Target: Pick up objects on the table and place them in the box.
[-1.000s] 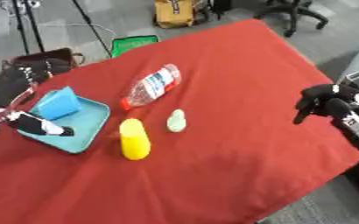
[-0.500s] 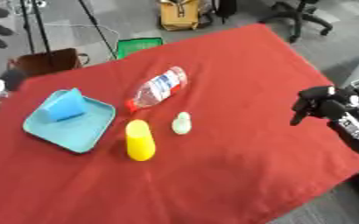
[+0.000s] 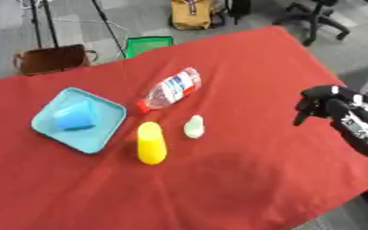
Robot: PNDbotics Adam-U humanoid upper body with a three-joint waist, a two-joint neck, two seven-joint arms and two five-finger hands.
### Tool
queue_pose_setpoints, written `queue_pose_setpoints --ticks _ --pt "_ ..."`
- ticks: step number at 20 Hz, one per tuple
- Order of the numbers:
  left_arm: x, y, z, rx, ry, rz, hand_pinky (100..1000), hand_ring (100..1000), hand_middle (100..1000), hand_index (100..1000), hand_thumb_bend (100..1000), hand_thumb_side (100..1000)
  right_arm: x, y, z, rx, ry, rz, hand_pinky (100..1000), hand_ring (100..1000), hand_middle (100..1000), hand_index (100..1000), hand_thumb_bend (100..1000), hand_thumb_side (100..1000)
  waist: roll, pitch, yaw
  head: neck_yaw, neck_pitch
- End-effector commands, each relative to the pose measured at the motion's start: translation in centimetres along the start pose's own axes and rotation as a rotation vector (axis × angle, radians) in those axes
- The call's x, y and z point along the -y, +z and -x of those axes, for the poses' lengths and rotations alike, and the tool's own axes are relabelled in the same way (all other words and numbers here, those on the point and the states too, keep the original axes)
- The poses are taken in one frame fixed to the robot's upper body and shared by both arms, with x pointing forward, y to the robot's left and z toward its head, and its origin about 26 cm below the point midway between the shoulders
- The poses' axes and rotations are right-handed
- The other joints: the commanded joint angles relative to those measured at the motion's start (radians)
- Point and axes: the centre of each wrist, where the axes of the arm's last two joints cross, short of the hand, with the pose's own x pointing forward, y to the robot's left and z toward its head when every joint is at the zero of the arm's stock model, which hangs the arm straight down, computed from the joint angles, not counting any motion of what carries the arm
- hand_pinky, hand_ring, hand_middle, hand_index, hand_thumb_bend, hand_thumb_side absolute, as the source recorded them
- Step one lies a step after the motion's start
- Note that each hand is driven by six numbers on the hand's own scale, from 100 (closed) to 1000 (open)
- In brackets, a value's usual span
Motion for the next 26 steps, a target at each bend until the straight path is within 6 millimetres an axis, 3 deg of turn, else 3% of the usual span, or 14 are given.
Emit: queue_pose_setpoints --ticks 1,14,22,26 --pt "-0.2 0.1 -0.4 0.01 0.018 -0.017 523 646 761 910 418 916 0.9 -0.1 -0.8 0.072 0.107 -0.104 576 568 626 809 100 660 -0.007 -0.015 0.012 0.003 -0.009" --pt "1.0 -0.1 -0.2 0.028 0.07 -0.047 513 632 738 881 388 954 1.2 -1.1 -1.1 0.089 0.124 -0.126 577 568 627 810 100 649 -0.01 -0.008 0.06 0.012 -0.012" --pt "1.7 -0.2 -0.2 0.032 0.091 -0.034 510 628 732 881 389 956 2.2 -4.3 -1.7 0.135 0.197 -0.221 581 573 634 814 100 602 -0.007 -0.005 0.1 -0.002 -0.023" --pt "2.1 -0.4 -0.2 0.037 0.108 -0.016 511 627 728 881 389 958 2.7 -6.2 -1.1 0.146 0.231 -0.255 580 577 644 814 100 590 -0.006 -0.006 0.128 -0.014 -0.028"
